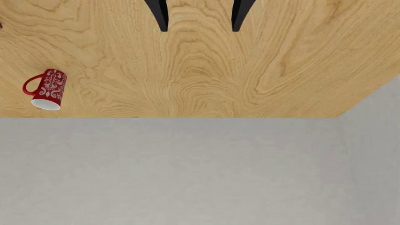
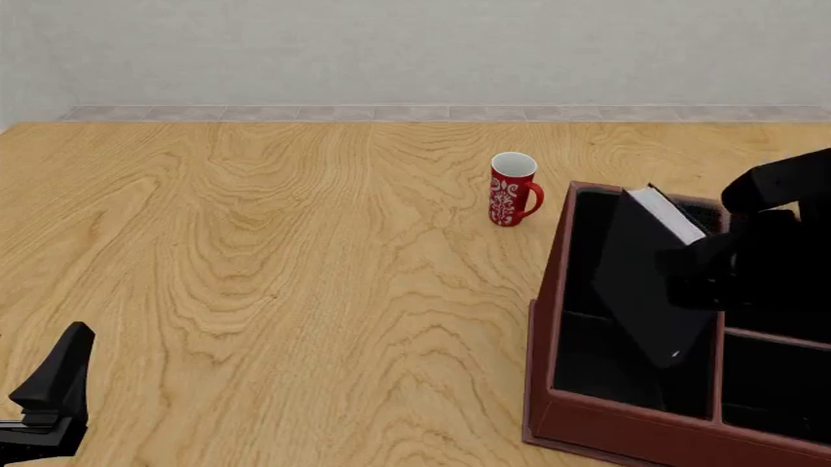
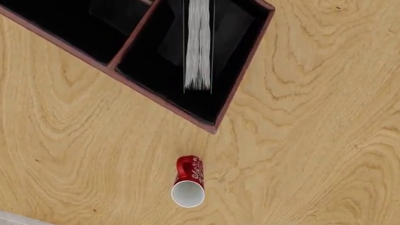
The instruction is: Pick up the book and place it in the left compartment of the caddy.
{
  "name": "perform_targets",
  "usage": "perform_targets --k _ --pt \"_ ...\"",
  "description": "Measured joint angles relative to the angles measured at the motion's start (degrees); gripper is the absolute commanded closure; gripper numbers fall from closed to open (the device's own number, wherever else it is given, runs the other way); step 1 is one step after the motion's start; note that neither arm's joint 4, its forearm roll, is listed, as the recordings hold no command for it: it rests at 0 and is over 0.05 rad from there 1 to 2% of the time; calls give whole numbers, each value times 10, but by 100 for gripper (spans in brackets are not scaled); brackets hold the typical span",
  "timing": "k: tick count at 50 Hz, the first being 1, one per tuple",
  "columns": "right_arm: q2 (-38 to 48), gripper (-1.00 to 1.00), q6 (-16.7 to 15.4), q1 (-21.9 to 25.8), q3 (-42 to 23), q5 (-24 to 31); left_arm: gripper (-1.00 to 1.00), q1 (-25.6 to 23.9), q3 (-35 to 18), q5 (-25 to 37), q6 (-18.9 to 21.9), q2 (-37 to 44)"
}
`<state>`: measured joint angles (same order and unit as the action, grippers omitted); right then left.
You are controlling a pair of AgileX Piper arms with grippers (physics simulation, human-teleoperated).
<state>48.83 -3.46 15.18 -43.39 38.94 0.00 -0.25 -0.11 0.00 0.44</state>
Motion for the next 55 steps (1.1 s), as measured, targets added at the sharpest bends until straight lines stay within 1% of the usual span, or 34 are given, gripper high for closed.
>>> perform_targets --k 33,55 --pt "-9 100 14 0 47 -33 -100 0 0 0 0 0" --pt "2 100 22 -2 79 -62 -100 0 0 0 0 0"
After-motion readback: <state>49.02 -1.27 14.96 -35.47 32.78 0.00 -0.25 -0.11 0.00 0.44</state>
